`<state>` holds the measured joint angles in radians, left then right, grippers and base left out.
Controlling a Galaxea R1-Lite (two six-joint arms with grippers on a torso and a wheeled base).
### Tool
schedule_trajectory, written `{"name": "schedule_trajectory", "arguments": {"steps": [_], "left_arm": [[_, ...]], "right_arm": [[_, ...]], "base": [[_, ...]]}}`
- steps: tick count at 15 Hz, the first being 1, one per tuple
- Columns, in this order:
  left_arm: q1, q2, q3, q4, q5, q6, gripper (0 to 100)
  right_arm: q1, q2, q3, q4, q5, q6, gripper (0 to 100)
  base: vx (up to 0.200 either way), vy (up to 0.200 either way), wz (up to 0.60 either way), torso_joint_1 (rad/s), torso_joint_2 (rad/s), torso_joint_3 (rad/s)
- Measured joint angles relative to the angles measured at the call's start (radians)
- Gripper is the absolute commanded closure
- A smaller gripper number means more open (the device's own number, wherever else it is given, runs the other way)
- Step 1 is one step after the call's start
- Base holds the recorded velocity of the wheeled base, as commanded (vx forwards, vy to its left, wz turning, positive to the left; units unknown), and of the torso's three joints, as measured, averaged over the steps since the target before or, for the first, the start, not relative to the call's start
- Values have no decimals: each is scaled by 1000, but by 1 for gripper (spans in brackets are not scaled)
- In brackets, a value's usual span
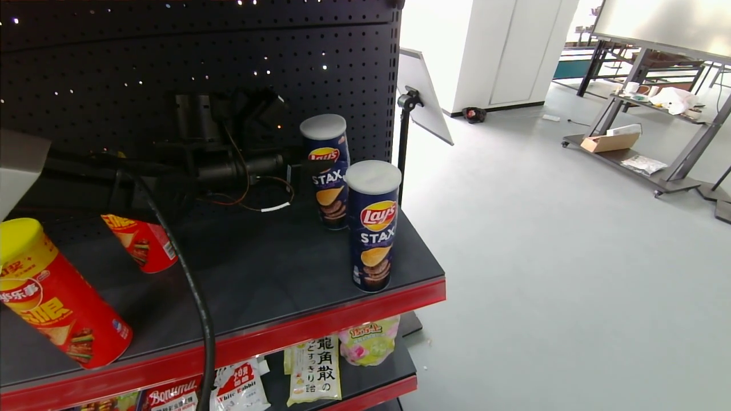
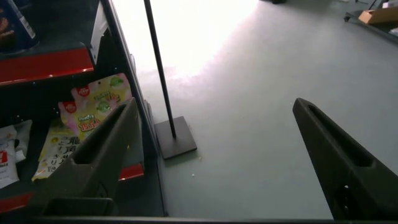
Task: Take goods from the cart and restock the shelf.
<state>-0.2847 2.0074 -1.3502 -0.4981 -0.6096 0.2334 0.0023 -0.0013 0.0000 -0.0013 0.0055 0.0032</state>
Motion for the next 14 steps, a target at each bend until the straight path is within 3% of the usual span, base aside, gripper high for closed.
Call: {"name": "schedule_trajectory", "arguments": {"steps": [4, 14], "left_arm": [[-13, 40, -3, -47, -4, -1, 100], [-14, 67, -9, -47, -3, 0, 100]], "right_arm": [[0, 0, 0, 0, 0, 0, 0], [0, 0, 0, 0, 0, 0, 0]], "base": [[0, 0, 0, 0, 0, 0], [0, 0, 0, 0, 0, 0]]}}
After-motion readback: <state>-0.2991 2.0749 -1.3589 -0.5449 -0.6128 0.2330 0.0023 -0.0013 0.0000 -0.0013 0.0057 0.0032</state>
